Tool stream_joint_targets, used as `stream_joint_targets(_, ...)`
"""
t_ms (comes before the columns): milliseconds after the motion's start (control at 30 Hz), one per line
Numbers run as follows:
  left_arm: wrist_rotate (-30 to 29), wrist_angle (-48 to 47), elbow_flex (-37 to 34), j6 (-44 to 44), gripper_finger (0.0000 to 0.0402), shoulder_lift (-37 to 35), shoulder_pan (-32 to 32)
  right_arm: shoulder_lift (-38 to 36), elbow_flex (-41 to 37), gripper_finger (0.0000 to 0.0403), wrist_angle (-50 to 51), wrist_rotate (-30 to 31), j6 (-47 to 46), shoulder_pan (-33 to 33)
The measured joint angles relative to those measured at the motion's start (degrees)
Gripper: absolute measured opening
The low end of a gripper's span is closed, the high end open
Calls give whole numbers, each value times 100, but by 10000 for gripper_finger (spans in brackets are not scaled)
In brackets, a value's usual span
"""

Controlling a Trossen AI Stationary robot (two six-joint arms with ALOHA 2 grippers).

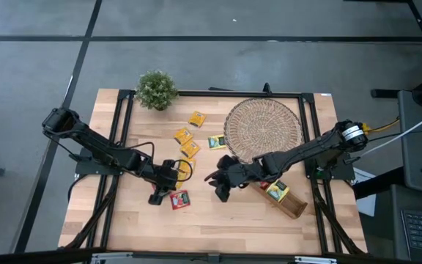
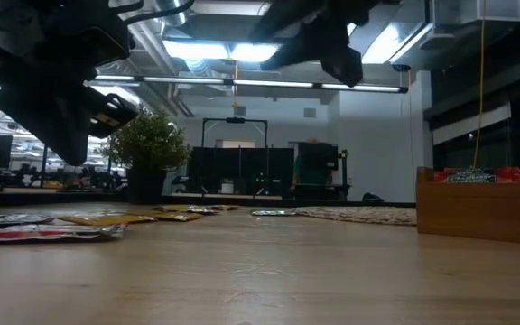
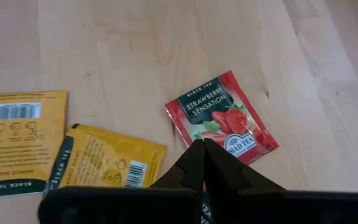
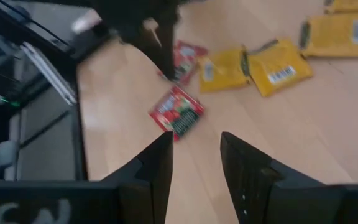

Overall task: Pick & Place Tea
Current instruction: Put the bottom red tea bag into the left slot of the wooden organizer

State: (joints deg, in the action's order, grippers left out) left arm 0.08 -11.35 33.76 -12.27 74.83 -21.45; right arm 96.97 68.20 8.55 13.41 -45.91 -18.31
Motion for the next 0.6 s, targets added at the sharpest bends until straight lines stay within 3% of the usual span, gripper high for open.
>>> stream_joint_targets(333,148,6,0,4,2,0,-30,55,0,135,-642,4,296,-105)
stream_joint_targets(600,109,82,-6,52,2,0,-326,539,0,135,-1418,-243,266,-106)
